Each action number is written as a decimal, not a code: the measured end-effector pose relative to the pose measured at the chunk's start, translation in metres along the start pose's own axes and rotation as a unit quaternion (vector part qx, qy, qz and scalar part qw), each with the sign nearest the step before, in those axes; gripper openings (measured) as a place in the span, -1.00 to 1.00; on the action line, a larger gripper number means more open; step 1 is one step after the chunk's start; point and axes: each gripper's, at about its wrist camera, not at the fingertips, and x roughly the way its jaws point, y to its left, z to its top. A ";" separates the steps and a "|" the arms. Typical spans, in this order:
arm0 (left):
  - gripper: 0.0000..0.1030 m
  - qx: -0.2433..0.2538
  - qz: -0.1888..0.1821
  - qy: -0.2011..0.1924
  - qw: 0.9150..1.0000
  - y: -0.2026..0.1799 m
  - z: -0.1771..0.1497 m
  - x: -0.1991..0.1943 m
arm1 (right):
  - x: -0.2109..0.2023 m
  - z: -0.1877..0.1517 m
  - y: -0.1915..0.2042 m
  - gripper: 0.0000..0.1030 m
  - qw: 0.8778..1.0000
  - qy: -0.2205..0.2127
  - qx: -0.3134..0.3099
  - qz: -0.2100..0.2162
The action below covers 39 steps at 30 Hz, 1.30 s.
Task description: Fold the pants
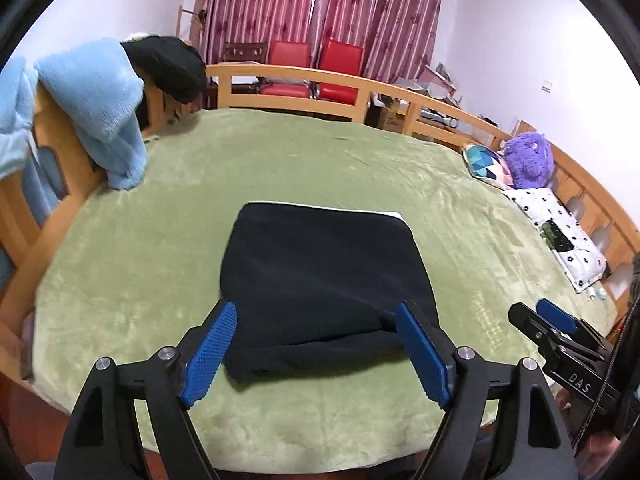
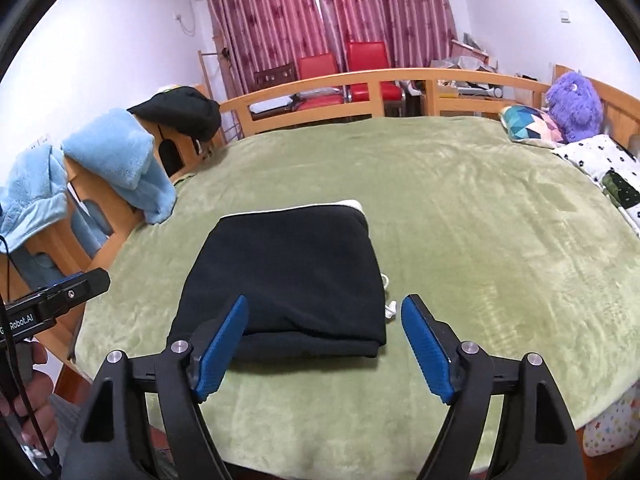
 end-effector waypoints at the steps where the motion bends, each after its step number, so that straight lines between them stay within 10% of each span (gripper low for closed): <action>1: 0.57 0.001 0.000 -0.003 1.000 -0.003 0.000 -0.005 | -0.003 0.001 0.001 0.53 1.000 0.001 0.007 -0.003; 9: 0.69 0.032 0.033 -0.029 0.999 -0.016 -0.008 -0.028 | -0.016 -0.007 0.006 0.89 1.000 -0.018 0.006 -0.015; 39: 0.69 0.019 0.029 -0.015 0.999 -0.003 -0.007 -0.010 | -0.016 -0.012 0.001 0.98 0.999 -0.008 0.004 -0.040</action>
